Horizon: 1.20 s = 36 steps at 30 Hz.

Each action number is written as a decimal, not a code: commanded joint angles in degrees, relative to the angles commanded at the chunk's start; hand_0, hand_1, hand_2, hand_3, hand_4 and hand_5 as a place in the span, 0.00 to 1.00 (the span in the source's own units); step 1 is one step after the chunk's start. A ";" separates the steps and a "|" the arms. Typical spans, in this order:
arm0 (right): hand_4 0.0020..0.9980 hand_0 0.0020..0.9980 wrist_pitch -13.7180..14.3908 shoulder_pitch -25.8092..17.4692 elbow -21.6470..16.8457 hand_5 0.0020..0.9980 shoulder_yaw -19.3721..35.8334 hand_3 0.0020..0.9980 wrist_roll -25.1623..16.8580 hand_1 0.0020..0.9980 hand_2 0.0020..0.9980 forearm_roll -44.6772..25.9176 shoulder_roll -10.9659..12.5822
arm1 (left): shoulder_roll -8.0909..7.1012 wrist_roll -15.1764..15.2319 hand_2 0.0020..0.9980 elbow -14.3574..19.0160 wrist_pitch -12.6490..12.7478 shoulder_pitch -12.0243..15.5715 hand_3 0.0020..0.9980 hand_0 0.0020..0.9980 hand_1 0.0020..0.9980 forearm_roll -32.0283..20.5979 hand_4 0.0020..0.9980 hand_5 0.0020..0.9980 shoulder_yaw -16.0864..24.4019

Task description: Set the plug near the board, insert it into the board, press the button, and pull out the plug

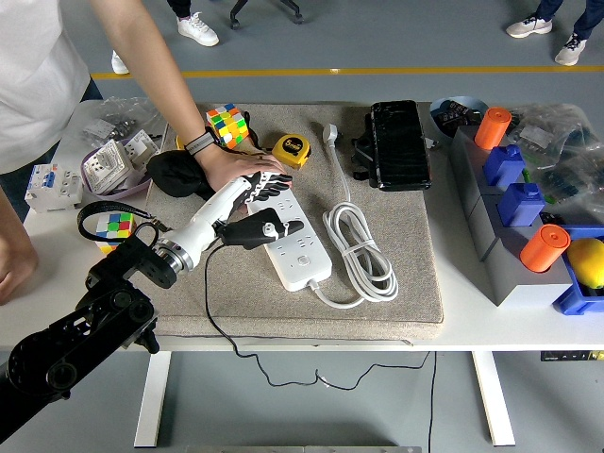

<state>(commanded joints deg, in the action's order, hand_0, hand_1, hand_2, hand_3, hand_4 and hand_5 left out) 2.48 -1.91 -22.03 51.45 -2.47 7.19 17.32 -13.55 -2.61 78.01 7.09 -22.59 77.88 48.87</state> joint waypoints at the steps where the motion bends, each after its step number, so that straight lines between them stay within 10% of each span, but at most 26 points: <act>1: 0.77 0.59 -0.01 0.02 -0.01 0.49 -0.01 0.49 0.00 0.65 0.58 0.01 -0.01 | 0.00 -0.05 0.79 0.12 -0.06 -0.03 0.83 0.77 0.77 0.08 0.95 0.37 -0.02; 4: 0.77 0.59 -0.05 0.03 0.02 0.49 -0.05 0.49 -0.01 0.65 0.58 -0.01 -0.04 | -0.02 -0.28 0.79 0.61 -0.25 -0.10 0.83 0.77 0.77 0.22 0.95 0.37 -0.14; 5: 0.77 0.60 -0.07 0.04 0.02 0.49 -0.05 0.49 -0.01 0.65 0.58 0.00 -0.05 | -0.04 -0.46 0.71 0.84 -0.39 -0.14 0.83 0.56 0.64 0.37 0.95 0.37 -0.12; 10: 0.77 0.60 -0.08 0.03 0.05 0.49 0.10 0.49 0.00 0.65 0.58 0.01 -0.15 | -0.13 -1.59 0.71 2.00 -1.22 -0.25 0.83 0.56 0.64 0.86 0.95 0.37 -0.38; 11: 0.77 0.59 -0.08 0.02 0.05 0.49 0.13 0.49 -0.01 0.65 0.58 0.00 -0.15 | -0.15 -1.80 0.53 2.13 -1.37 -0.26 0.81 0.27 0.36 0.89 0.95 0.35 -0.44; 16: 0.77 0.59 -0.07 0.08 -0.01 0.49 0.26 0.49 -0.02 0.65 0.58 0.07 -0.12 | -0.15 -2.62 0.53 2.67 -1.85 -0.25 0.81 0.27 0.36 1.35 0.95 0.35 -0.57; 17: 0.77 0.60 -0.07 0.05 0.00 0.49 0.25 0.49 -0.01 0.65 0.58 0.08 -0.13 | -0.17 -2.84 0.35 2.81 -2.00 -0.24 0.76 0.15 0.19 1.70 0.83 0.18 -0.59; 29: 0.77 0.60 -0.11 0.08 -0.04 0.49 0.51 0.49 0.01 0.65 0.58 0.19 -0.11 | -0.73 -9.66 0.17 4.87 -6.59 -0.77 0.80 0.07 0.07 2.73 0.62 0.00 -1.37; 34: 0.77 0.60 -0.15 0.24 -0.01 0.49 0.60 0.49 0.06 0.65 0.58 0.21 -0.10 | -0.93 -16.65 0.17 5.00 -12.67 -1.47 0.80 0.07 0.07 4.27 0.62 0.00 -2.69; 36: 0.77 0.60 -0.17 0.26 0.01 0.49 0.57 0.49 0.04 0.65 0.58 0.16 -0.13 | -0.95 -18.32 0.15 4.78 -14.22 -1.62 0.85 0.06 0.07 4.84 0.79 0.00 -3.25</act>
<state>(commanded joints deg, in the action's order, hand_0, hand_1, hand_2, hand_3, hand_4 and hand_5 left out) 2.31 -1.65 -22.02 52.02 -2.43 7.35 17.18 -14.51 -20.92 82.79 -7.13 -24.21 82.72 45.62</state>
